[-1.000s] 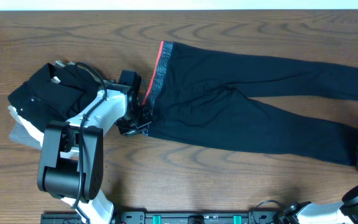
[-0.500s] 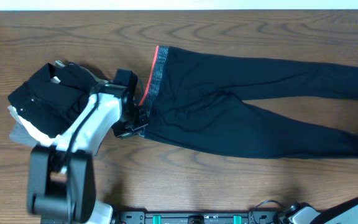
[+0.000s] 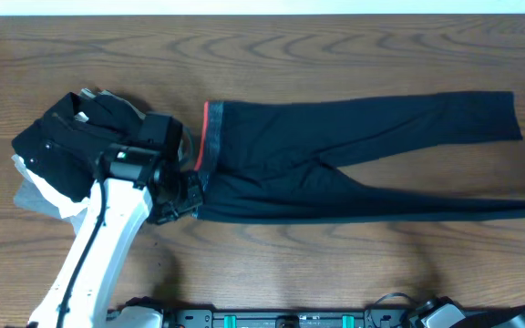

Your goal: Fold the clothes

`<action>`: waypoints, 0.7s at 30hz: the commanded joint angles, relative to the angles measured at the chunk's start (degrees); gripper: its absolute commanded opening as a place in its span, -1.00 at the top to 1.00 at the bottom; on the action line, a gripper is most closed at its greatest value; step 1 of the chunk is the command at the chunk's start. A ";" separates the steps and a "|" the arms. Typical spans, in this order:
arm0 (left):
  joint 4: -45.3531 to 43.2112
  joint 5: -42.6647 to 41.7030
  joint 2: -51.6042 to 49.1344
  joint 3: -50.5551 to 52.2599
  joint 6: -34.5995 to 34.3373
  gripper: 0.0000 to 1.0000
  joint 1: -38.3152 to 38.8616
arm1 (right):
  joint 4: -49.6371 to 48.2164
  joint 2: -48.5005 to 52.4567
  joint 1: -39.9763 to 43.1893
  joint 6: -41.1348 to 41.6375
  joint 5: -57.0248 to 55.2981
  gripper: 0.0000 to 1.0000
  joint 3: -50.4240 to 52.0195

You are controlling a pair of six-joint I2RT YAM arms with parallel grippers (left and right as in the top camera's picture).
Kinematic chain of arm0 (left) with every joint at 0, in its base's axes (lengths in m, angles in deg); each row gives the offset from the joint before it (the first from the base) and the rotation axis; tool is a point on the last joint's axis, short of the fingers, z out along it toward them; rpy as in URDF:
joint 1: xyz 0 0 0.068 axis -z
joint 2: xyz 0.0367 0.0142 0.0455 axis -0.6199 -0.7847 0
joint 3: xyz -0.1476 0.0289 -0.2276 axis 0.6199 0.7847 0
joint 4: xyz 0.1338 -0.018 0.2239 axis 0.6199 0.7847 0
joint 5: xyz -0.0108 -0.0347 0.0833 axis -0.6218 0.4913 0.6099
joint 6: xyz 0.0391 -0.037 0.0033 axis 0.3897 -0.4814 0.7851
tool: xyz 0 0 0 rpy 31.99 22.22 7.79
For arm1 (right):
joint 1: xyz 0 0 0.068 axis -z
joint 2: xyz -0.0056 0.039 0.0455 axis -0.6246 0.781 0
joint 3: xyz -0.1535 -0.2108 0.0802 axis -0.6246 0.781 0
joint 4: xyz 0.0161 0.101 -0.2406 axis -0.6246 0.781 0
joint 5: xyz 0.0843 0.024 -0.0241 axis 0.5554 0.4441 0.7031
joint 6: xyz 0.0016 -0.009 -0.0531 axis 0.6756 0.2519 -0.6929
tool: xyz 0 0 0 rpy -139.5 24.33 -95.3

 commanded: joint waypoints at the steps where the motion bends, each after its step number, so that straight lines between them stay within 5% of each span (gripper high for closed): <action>1: 1.97 2.14 2.78 -1.11 1.42 0.88 -0.52 | -0.11 -0.87 0.37 -0.17 -1.25 0.97 -3.19; 21: -17.22 2.10 -7.39 -1.11 13.70 0.88 -0.52 | -23.96 18.73 -14.34 6.08 5.64 0.97 -3.21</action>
